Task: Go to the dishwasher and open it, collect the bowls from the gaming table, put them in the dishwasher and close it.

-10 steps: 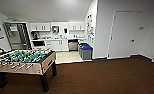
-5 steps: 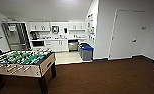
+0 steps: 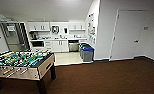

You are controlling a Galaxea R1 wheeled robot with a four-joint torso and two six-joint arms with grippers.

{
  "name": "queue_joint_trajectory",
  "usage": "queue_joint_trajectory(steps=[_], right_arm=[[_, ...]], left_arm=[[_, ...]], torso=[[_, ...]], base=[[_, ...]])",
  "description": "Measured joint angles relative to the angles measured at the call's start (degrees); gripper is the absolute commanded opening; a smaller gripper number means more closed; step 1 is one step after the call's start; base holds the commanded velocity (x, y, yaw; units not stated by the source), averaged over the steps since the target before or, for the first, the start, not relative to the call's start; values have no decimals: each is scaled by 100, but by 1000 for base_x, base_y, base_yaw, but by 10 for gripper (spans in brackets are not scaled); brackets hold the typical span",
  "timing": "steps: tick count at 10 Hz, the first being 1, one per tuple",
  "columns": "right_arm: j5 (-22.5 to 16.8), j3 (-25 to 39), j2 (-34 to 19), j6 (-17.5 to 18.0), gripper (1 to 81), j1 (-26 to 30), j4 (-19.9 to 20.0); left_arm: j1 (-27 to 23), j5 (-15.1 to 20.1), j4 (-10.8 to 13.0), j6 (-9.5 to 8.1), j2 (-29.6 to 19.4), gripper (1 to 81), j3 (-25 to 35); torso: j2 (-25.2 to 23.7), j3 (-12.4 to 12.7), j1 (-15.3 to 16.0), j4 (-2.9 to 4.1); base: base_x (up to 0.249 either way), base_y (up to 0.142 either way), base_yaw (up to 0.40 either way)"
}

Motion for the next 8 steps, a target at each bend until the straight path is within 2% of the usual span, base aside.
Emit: queue_joint_trajectory(steps=[6, 8], right_arm=[[2, -2, 0, -2, 10, -1, 0], [2, -2, 5, -2, 10, 10, 0]], left_arm=[[1, 7, 0, 0, 17, 10, -4], [-5, 2, 0, 0, 16, 10, -4]], torso=[[0, 0, -2, 0], [0, 0, 0, 0]], base=[[169, 0, 0], [169, -63, 0]])
